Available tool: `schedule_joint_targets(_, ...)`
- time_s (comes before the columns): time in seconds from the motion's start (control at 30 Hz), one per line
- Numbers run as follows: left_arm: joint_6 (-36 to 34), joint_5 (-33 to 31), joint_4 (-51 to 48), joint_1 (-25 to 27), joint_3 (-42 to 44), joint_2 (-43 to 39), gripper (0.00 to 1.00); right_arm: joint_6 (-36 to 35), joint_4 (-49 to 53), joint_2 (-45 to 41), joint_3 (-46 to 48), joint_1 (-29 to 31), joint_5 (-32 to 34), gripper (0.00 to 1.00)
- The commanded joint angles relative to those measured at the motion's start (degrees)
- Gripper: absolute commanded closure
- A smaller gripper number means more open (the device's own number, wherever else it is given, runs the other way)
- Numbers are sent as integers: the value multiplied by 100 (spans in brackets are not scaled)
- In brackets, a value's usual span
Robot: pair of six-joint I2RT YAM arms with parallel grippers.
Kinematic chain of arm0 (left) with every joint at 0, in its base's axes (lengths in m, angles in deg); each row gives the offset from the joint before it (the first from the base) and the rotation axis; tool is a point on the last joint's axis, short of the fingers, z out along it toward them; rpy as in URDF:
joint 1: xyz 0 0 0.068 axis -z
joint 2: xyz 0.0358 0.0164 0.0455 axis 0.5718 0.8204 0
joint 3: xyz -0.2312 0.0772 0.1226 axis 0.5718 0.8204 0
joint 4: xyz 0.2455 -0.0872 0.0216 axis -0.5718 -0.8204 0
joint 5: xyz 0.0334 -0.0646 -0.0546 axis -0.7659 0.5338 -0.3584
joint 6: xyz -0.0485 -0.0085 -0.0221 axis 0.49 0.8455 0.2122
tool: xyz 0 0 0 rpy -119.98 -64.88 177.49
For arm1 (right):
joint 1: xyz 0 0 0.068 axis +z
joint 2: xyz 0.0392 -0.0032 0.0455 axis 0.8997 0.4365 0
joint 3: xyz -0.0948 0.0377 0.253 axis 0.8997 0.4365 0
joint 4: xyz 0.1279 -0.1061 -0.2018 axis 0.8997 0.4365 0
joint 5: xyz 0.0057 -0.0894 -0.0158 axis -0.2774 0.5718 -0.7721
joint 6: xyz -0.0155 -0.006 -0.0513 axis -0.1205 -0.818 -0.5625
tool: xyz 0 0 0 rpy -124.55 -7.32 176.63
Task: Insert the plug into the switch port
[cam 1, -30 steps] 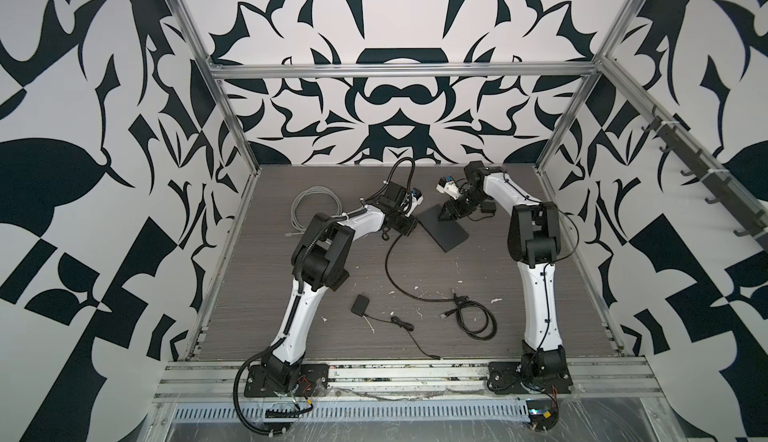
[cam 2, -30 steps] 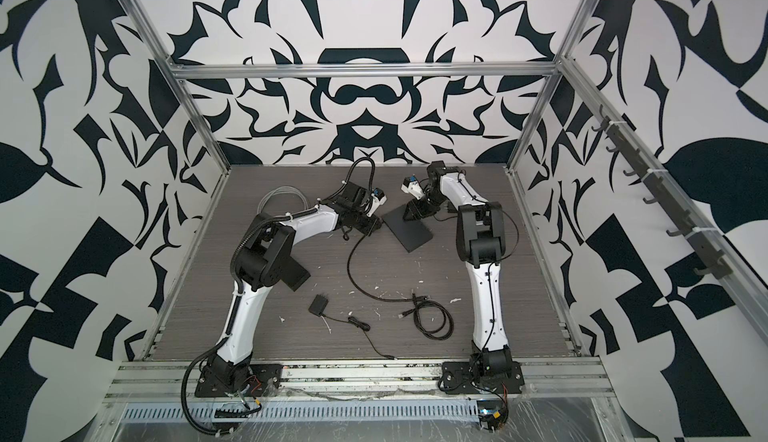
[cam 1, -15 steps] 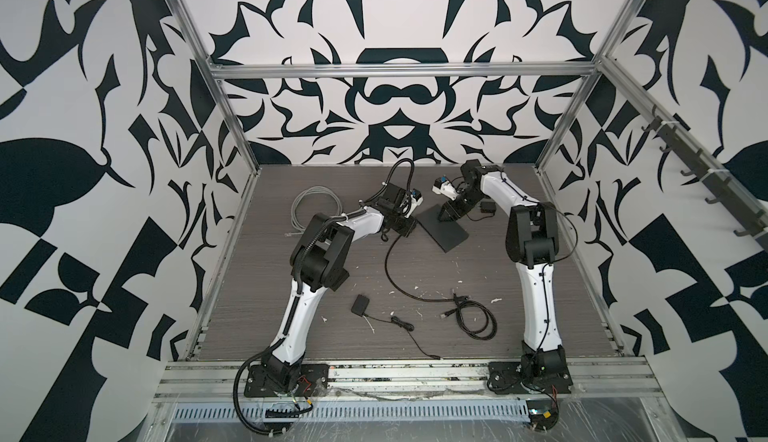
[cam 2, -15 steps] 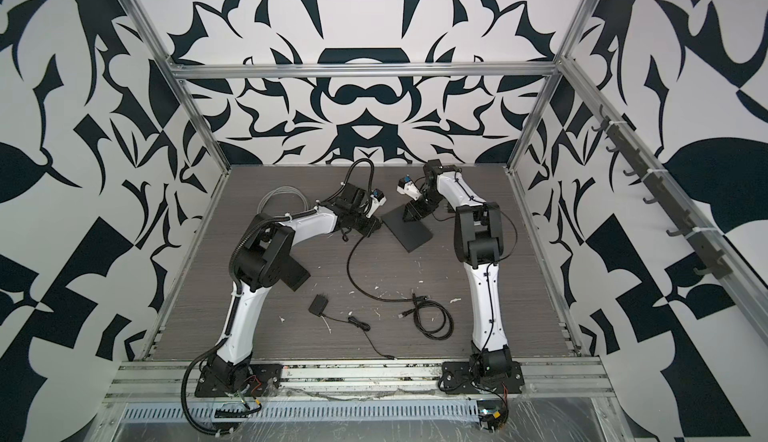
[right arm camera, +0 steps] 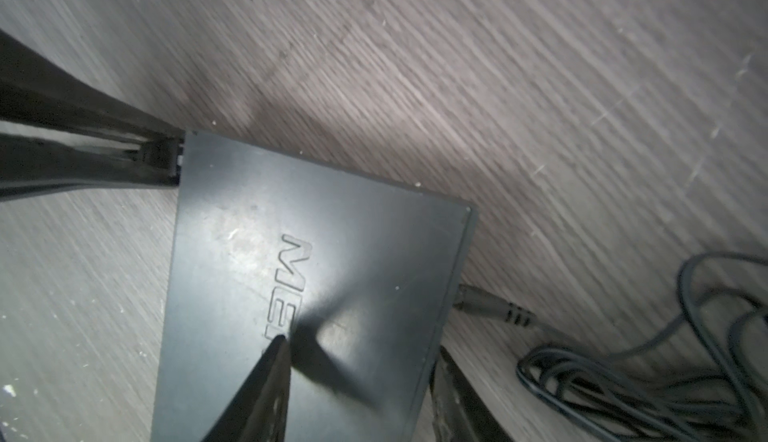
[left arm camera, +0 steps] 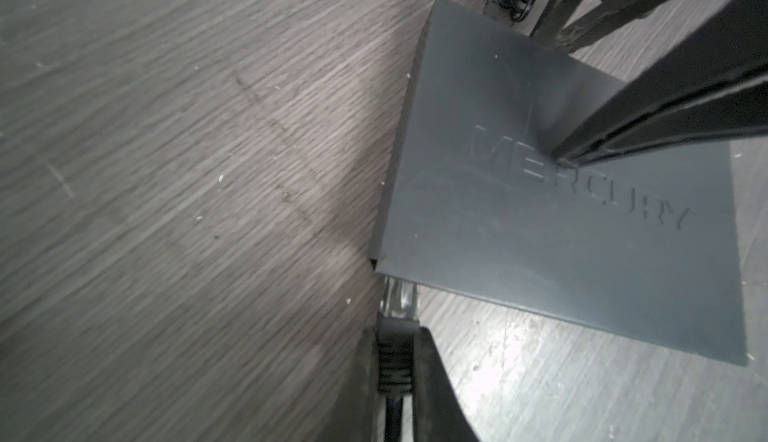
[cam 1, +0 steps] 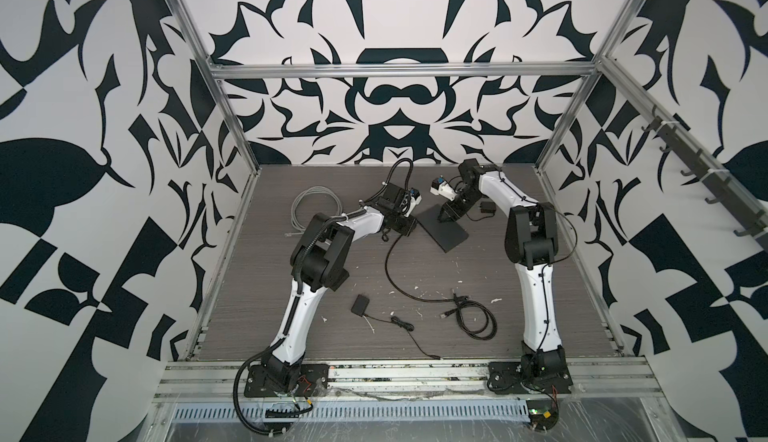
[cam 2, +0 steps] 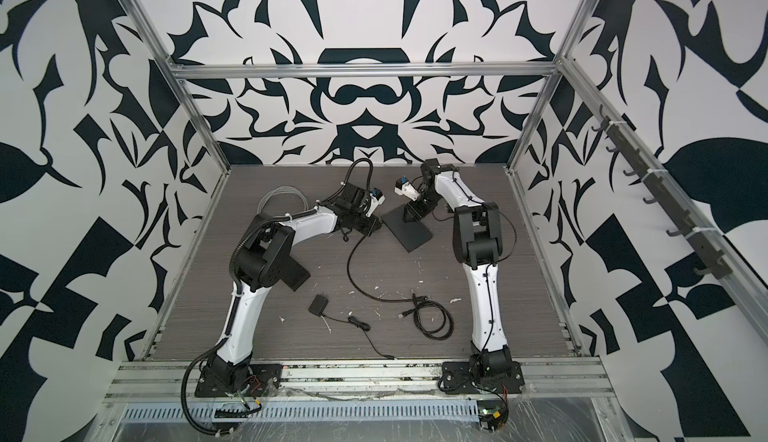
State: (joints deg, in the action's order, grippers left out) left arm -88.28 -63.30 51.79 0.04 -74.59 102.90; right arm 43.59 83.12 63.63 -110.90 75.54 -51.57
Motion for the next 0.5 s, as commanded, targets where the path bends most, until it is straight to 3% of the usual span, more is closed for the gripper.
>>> schedule_joint_targets(0.0, 465, 849, 1161, 516, 62, 365, 100, -488, 1201, 207, 258, 1121, -1492, 57)
schedule_joint_targets(0.2, 521, 674, 1317, 516, 7, 367, 100, -614, 1336, 225, 229, 1172, -1599, 57)
schedule_joint_targets(0.47, 774, 980, 1484, 499, -222, 513, 100, -752, 1476, 236, 195, 1218, -1734, 58)
